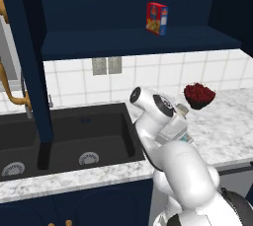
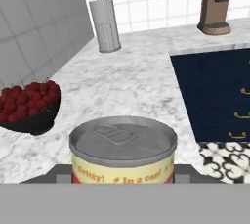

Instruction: Pick the canned food and place it on the digital scale for weighing, and close the cabinet.

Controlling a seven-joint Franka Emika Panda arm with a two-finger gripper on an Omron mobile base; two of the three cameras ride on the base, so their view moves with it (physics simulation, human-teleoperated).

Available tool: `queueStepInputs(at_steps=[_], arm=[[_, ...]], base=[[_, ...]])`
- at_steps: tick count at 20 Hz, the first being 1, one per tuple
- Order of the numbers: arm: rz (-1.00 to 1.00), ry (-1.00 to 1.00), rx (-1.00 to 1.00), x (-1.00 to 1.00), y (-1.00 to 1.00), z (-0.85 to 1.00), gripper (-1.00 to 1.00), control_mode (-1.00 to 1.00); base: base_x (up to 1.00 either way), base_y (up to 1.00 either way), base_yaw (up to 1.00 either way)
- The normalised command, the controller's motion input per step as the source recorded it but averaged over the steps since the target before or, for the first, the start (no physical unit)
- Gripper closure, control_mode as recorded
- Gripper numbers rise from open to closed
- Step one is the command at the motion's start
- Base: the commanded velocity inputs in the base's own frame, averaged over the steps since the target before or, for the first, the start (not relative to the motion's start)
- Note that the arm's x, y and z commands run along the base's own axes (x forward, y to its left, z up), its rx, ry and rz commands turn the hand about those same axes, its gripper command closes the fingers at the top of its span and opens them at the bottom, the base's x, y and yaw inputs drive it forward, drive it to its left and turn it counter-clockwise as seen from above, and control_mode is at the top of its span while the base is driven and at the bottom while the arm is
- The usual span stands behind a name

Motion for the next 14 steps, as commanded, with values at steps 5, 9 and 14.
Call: queueStepInputs(at_steps=[5, 9, 14], arm=[[-0.03, -0.02, -0.07, 0.08, 0.00, -0.34, 1.00, -1.00], [-0.01, -0.03, -0.08, 0.03, -0.10, -0.20, 1.00, -1.00], [-0.03, -0.01, 0.00, 0.03, -0.33, -0.18, 1.00, -1.00]], base=[[0.00, 0.00, 0.00], [0.00, 0.00, 0.00], [0.00, 0.00, 0.00]])
